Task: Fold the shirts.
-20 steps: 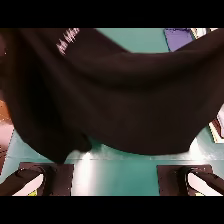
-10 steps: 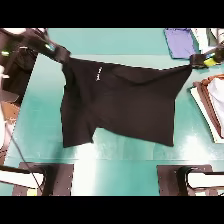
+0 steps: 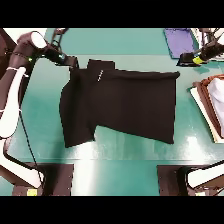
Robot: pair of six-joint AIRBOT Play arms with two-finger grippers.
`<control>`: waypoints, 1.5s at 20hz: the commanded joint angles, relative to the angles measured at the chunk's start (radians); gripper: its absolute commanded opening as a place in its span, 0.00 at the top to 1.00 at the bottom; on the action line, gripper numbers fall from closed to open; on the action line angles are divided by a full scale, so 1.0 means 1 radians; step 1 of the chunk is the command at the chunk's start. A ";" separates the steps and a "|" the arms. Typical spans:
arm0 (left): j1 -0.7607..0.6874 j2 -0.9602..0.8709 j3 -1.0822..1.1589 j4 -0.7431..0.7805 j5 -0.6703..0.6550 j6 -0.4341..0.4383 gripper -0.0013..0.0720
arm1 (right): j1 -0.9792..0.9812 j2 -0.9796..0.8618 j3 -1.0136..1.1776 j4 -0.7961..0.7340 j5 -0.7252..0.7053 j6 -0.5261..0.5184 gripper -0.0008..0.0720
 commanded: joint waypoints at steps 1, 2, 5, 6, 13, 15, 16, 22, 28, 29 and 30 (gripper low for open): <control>0.111 0.051 0.016 -0.027 -0.140 -0.039 0.13 | -0.024 0.048 0.013 0.005 0.142 -0.016 0.37; 0.154 0.072 0.012 -0.052 -0.196 -0.039 0.13 | -0.035 0.082 -0.028 0.023 0.172 -0.029 0.37; 0.278 0.165 -0.138 -0.188 -0.256 -0.019 0.13 | -0.084 0.210 -0.231 0.203 0.227 -0.076 0.40; 0.310 0.198 -0.219 -0.216 -0.257 0.005 0.13 | -0.099 0.252 -0.305 0.264 0.230 -0.087 0.40; 0.448 0.300 -0.791 -0.235 -0.198 0.153 0.25 | -0.111 0.514 -0.723 0.346 0.138 -0.122 0.40; 0.448 0.300 -0.867 -0.291 -0.125 0.185 0.26 | -0.111 0.565 -0.781 0.346 0.111 -0.122 0.40; 0.446 0.300 -0.887 -0.338 -0.098 0.213 0.26 | -0.111 0.589 -0.805 0.346 0.104 -0.122 0.40; 0.379 0.299 -0.906 -0.384 0.021 0.234 0.26 | -0.111 0.665 -0.841 0.345 0.093 -0.119 0.40; 0.299 0.299 -0.906 -0.389 0.042 0.233 0.82 | -0.111 0.699 -0.841 0.329 0.097 -0.104 0.40; 0.299 0.300 -0.905 -0.389 0.042 0.229 0.94 | -0.112 0.699 -0.841 0.306 0.108 -0.091 0.40; 0.300 0.302 -0.904 -0.388 0.039 0.213 0.94 | -0.119 0.698 -0.842 0.272 0.124 -0.077 0.40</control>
